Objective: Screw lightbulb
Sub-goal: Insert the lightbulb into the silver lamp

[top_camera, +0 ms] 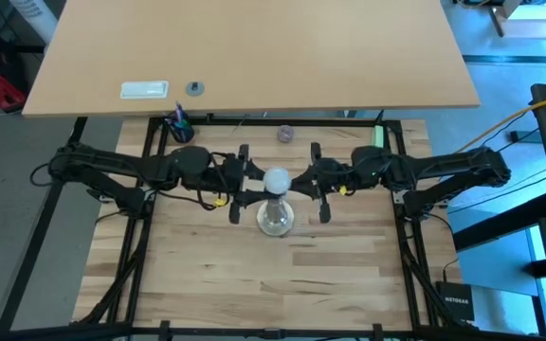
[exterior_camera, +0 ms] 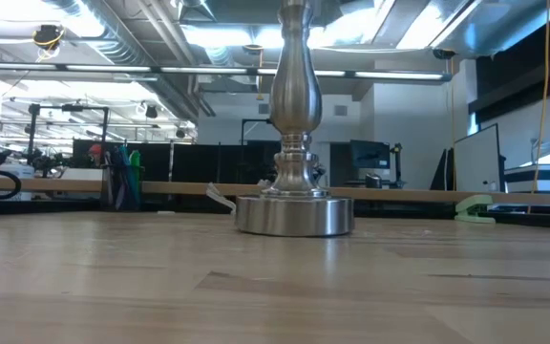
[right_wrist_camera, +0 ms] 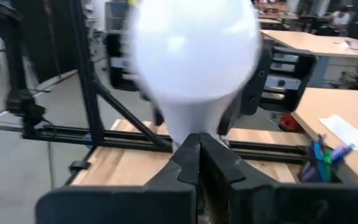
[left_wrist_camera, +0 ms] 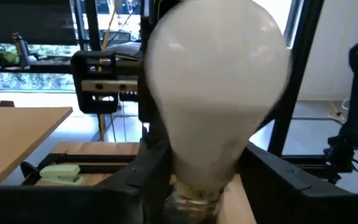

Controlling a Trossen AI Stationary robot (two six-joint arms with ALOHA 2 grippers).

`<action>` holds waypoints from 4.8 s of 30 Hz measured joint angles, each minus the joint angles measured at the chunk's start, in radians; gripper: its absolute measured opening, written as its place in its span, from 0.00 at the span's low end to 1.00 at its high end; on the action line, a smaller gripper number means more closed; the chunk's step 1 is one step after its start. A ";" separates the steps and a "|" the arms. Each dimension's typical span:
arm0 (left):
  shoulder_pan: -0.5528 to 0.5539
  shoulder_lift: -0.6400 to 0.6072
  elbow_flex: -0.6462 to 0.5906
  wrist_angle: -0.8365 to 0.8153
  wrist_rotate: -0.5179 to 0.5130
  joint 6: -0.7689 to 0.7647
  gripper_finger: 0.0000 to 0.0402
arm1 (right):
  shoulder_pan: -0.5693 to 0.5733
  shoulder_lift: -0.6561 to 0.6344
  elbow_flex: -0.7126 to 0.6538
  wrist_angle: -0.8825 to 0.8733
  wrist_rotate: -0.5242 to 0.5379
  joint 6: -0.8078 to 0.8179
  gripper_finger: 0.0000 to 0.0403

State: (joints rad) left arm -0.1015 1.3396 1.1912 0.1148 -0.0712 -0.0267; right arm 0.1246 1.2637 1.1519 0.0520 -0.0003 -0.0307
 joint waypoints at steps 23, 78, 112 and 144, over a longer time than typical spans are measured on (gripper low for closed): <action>0.025 -0.150 0.000 -0.288 -0.058 -0.026 0.42 | 0.028 -0.100 0.127 -0.538 0.199 0.001 0.03; 0.207 0.026 -0.452 -0.515 -0.072 -0.982 0.42 | 0.241 0.096 -0.322 -0.431 0.392 0.375 0.02; 0.221 0.019 -0.451 -0.350 -0.143 -0.763 0.42 | 0.242 0.122 -0.370 -0.441 0.348 0.395 0.02; 0.236 0.050 -0.433 -0.367 -0.101 -1.012 0.85 | 0.242 0.122 -0.370 -0.412 0.356 0.354 0.02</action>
State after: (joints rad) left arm 0.1341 1.3899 0.7578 -0.2522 -0.1720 -1.0388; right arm 0.3664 1.3857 0.7818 -0.3603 0.3558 0.3238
